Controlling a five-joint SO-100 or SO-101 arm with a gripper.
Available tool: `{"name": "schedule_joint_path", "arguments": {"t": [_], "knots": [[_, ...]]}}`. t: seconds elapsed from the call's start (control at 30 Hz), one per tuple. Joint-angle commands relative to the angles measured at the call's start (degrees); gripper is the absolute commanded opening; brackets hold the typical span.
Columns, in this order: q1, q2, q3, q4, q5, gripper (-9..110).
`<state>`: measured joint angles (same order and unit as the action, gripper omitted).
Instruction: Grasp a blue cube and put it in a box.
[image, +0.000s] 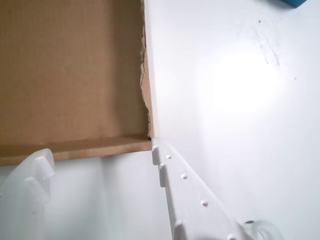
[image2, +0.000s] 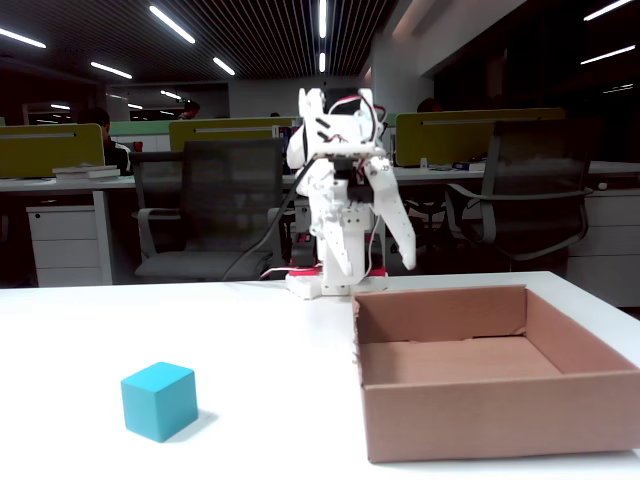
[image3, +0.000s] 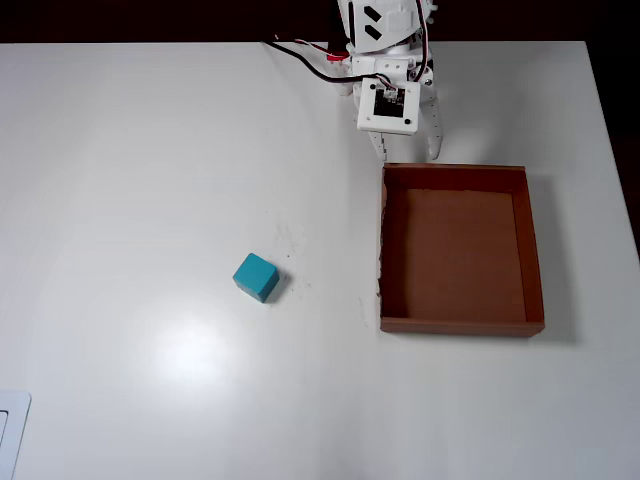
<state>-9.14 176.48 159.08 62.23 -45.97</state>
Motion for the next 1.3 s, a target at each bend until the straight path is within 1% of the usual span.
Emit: {"name": "schedule_joint_path", "arguments": {"t": [0.0,0.17,0.5,0.93,1.27], "knots": [[1.76,-3.16,-6.86,0.09,-0.35,25],[6.68,-15.21,-17.84,-0.62,0.09,25],[15.73,-37.27,-39.64,2.72,0.18,26],[27.25,-61.17,-59.85,0.97,-0.09,28],[33.13,-78.05,-74.00,-0.35,-0.44,31]]}}
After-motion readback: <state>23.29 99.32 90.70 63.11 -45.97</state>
